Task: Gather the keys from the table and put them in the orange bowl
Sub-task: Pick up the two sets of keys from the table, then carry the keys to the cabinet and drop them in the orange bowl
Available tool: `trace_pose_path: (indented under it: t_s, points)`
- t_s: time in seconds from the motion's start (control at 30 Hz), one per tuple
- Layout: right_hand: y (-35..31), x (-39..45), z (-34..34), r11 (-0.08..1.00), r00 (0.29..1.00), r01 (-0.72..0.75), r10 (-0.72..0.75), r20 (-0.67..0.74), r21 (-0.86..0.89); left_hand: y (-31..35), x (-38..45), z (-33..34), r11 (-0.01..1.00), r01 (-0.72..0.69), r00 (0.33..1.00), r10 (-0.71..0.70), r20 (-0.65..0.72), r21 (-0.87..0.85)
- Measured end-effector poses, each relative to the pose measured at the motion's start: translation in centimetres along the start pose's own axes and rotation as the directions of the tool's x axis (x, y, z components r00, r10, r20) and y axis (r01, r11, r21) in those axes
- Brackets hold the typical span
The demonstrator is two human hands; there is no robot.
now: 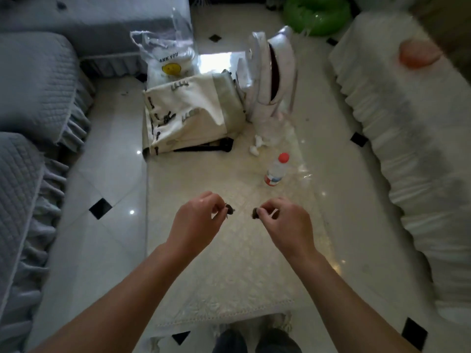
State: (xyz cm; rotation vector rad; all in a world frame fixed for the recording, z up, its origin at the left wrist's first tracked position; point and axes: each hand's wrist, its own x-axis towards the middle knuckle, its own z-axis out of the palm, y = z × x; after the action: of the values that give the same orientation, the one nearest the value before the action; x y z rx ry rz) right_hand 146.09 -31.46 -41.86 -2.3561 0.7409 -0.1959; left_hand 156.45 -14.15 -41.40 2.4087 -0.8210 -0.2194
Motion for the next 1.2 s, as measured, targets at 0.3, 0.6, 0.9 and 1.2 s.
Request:
trace_pose_path:
  t_s: [0.3,0.6,0.9,1.2]
  points:
    - [-6.4,-2.5,-16.5,0.998,0.98,0.03,-0.039,-0.196,-0.048,12.9,0.5,-10.2,0.988,-0.148,0.985,0.144,-0.099,-0.035]
    - [-7.6,-8.2,-31.4,0.98,0.944,0.12,-0.162,-0.289,-0.158,27.6,-0.3,-15.5,0.943,-0.332,0.925,0.32,-0.204,-0.029]
    - [-1.3,-17.1,-45.3,0.971,0.904,0.087,-0.172,-0.392,-0.224,43.7,-5.4,-12.3,0.863,-0.502,0.858,0.488,-0.162,-0.056]
    - [5.5,-27.0,-55.5,0.983,0.817,0.017,-0.12,-0.563,-0.183,56.8,-10.4,-8.5,0.744,-0.665,0.747,0.661,-0.07,-0.069]
